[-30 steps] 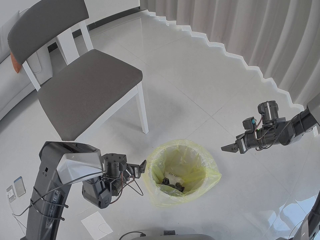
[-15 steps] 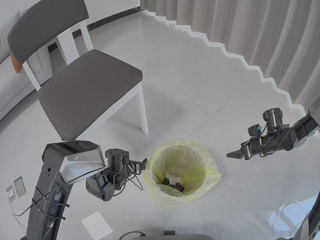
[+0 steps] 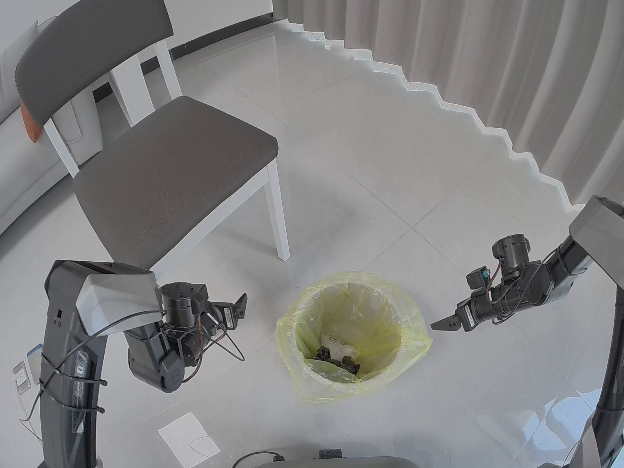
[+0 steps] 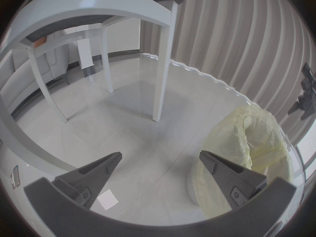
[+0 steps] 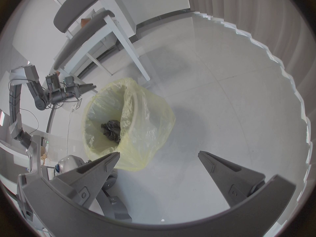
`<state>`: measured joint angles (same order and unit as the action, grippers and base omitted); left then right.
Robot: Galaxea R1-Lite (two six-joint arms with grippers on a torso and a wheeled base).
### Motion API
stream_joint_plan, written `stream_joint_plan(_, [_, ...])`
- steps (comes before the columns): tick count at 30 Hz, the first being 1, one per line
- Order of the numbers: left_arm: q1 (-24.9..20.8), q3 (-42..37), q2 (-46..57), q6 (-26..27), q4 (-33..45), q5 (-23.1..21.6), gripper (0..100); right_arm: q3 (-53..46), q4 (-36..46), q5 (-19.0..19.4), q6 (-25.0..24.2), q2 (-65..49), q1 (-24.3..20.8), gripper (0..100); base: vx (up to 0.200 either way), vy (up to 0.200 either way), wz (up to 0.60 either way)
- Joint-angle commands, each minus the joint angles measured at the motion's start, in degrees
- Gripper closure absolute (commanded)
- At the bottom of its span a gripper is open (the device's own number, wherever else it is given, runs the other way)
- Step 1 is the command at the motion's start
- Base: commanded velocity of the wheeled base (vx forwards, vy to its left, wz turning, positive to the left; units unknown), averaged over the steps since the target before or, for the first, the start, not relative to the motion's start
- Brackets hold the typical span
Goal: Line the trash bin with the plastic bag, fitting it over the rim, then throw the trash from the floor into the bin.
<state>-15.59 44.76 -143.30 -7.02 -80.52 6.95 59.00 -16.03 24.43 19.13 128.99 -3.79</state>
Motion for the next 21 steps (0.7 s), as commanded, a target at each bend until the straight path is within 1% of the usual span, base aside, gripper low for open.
stream_joint_plan(1, [1.4, -3.4, 3.7, -0.1, -1.0, 0.1, 0, 3.0, 0.6, 0.0, 1.2, 5.9, -0.1, 0, 0.000, 0.000, 0.00])
stream_joint_plan(7, [1.2, -2.9, 4.0, -0.1, -1.1, 0.3, 0, 6.4, 3.9, 0.1, 3.5, 8.6, -0.9, 0, 0.000, 0.000, 0.00])
stream_joint_plan(8, [1.1, -2.9, 3.9, -0.1, -1.2, 0.4, 0, 8.6, 4.8, 0.0, 3.9, 10.3, -1.0, 0, 0.000, 0.000, 0.00])
stream_joint_plan(11, [1.1, -3.5, 3.9, -0.1, -1.8, 0.6, 0, 11.5, 5.0, 0.0, 3.8, 12.3, -1.9, 0, 0.000, 0.000, 0.00])
stream_joint_plan(16, [1.0, -4.9, 3.9, -0.9, -3.9, 0.8, 0, 19.1, 5.4, 0.1, 3.3, 16.6, -3.2, 0, 0.000, 0.000, 0.00])
stream_joint_plan(17, [0.9, -5.2, 3.9, -0.9, -4.1, 0.8, 0, 21.4, 6.4, 0.1, 3.2, 17.8, -3.3, 0, 0.000, 0.000, 0.00])
stream_joint_plan(18, [0.7, -5.7, 4.1, -1.0, -4.5, 0.9, 0, 25.5, 9.3, 0.1, 2.7, 19.5, -3.4, 0, 0.000, 0.000, 0.00])
stream_joint_plan(21, [0.3, -6.7, 4.4, -1.2, -5.2, 1.2, 0, 30.1, 13.7, 0.0, 2.4, 21.1, -3.3, 0, 0.000, 0.000, 0.00])
